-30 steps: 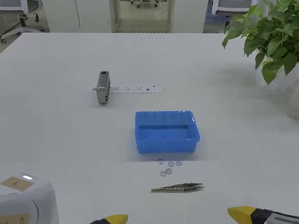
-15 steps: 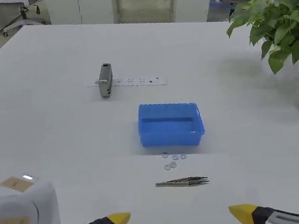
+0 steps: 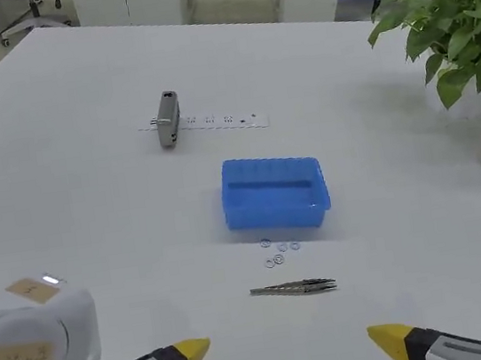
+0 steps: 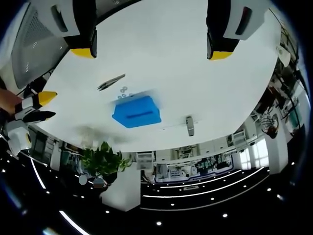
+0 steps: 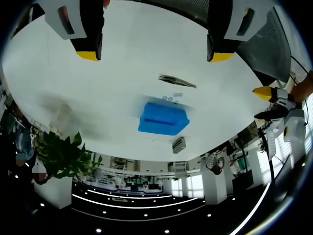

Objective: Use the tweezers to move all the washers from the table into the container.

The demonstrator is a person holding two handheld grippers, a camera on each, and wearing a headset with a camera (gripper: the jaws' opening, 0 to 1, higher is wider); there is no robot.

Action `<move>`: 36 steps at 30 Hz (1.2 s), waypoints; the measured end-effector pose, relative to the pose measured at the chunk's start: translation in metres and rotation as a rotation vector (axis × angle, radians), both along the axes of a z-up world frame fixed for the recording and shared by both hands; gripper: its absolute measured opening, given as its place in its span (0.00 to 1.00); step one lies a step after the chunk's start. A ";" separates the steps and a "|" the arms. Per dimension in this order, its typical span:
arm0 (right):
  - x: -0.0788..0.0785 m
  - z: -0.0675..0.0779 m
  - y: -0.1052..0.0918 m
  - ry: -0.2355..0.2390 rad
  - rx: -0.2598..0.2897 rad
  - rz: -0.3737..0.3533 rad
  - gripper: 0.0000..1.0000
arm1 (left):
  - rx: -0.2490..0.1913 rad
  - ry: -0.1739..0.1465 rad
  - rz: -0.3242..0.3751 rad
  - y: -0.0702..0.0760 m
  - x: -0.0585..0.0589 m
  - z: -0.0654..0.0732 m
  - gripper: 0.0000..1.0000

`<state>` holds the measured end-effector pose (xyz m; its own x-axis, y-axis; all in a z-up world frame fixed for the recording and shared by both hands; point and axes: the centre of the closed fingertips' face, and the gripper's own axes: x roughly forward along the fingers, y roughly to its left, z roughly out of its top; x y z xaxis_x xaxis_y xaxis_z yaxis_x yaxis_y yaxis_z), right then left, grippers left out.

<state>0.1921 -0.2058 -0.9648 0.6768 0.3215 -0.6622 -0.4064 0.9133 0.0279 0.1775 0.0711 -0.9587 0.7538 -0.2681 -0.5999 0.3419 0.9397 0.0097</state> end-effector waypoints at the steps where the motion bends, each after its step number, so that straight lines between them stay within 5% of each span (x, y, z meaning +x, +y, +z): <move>1: 0.001 0.000 0.000 0.001 -0.001 0.002 0.87 | -0.001 0.001 -0.002 0.000 0.000 0.000 0.95; 21: 0.024 -0.005 0.012 -0.013 -0.001 0.075 0.84 | -0.007 0.011 -0.106 -0.021 0.034 -0.008 0.87; 26: 0.028 -0.008 0.018 -0.012 0.009 0.104 0.82 | 0.002 0.008 -0.223 -0.040 0.043 -0.017 0.73; 31: 0.028 -0.013 0.021 0.004 0.017 0.124 0.80 | 0.005 0.054 -0.326 -0.057 0.048 -0.034 0.60; 36: 0.026 -0.016 0.023 0.018 0.006 0.159 0.78 | 0.024 0.059 -0.408 -0.073 0.056 -0.043 0.48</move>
